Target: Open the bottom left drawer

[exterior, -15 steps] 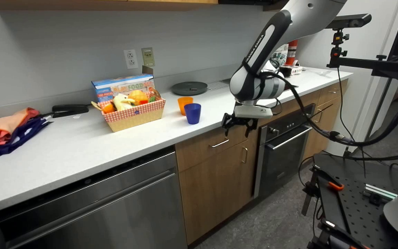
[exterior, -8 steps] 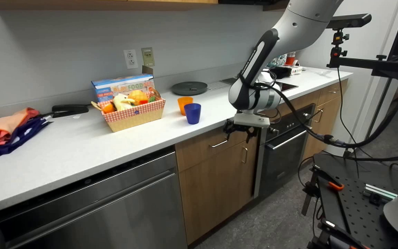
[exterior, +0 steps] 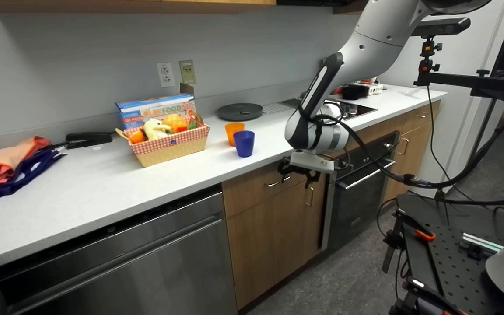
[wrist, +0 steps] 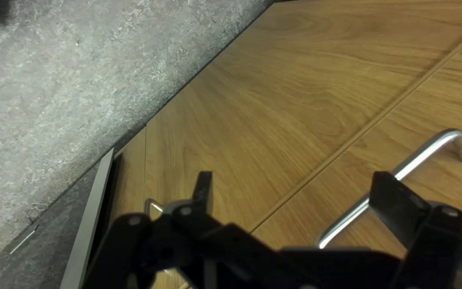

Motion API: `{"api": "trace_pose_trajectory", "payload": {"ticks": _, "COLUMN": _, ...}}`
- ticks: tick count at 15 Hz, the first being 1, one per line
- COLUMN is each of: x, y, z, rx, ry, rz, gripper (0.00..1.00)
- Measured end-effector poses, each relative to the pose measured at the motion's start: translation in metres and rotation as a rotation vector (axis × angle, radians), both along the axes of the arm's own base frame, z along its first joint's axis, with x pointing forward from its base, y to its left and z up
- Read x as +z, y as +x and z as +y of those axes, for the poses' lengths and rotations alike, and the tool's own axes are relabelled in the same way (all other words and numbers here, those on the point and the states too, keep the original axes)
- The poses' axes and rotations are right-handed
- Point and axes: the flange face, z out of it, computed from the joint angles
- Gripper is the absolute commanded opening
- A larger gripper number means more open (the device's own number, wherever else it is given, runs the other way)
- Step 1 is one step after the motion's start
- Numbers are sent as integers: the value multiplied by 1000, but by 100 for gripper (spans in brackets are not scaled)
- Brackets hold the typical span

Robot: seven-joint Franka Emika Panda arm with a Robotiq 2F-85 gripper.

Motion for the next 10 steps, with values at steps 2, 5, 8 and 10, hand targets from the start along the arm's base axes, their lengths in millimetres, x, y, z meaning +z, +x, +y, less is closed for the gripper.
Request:
{"api": "trace_pose_trajectory", "payload": {"ticks": 2, "x": 0, "y": 2, "z": 0, "rx": -5, "ry": -11, "rz": -28, "gripper": 100}}
{"api": "trace_pose_trajectory", "payload": {"ticks": 5, "x": 1, "y": 5, "z": 2, "rx": -12, "ry": -28, "rz": -66, "gripper": 100}}
{"api": "trace_pose_trajectory", "payload": {"ticks": 8, "x": -2, "y": 6, "z": 2, "rx": -24, "ry": -28, "rz": -83, "gripper": 100}}
{"api": "trace_pose_trajectory", "payload": {"ticks": 10, "x": -6, "y": 5, "z": 0, "rx": -32, "ry": -28, "rz": -83, "gripper": 100}}
